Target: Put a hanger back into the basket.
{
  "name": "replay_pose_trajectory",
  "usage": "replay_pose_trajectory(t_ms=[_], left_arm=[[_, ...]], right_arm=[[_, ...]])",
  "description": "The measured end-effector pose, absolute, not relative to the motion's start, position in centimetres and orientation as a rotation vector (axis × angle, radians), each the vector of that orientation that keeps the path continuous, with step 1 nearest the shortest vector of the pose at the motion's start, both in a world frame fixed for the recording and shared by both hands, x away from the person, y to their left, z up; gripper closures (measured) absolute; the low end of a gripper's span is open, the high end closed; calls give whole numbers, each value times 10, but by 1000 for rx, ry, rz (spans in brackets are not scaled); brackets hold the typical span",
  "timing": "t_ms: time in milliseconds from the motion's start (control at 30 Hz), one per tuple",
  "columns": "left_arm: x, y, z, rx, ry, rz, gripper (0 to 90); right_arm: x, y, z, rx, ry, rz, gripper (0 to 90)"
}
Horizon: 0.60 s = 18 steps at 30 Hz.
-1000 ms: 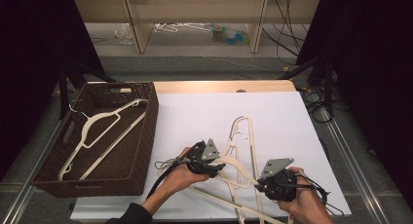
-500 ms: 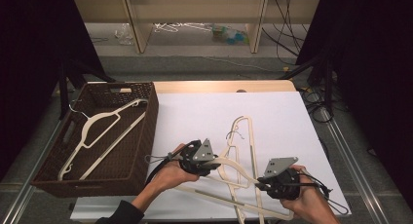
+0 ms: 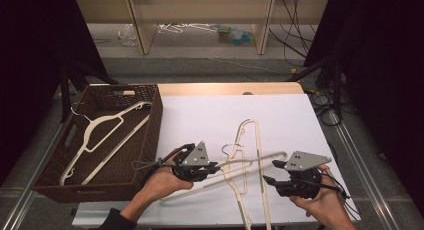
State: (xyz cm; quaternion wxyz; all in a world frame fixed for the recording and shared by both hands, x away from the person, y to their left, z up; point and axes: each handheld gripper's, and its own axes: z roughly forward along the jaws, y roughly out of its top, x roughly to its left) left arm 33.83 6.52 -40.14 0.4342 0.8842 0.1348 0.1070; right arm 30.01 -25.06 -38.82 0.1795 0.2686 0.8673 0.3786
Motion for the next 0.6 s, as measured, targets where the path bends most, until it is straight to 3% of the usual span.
replay_pose_trajectory(t_ms=[100,600], left_arm=[[338,67,-400,2202,367,309,847],[349,96,-380,2049,598,274,858]], right_arm=[[298,-253,-382,781,2424,1110,448],[292,-250,-387,774,2442,1112,444]])
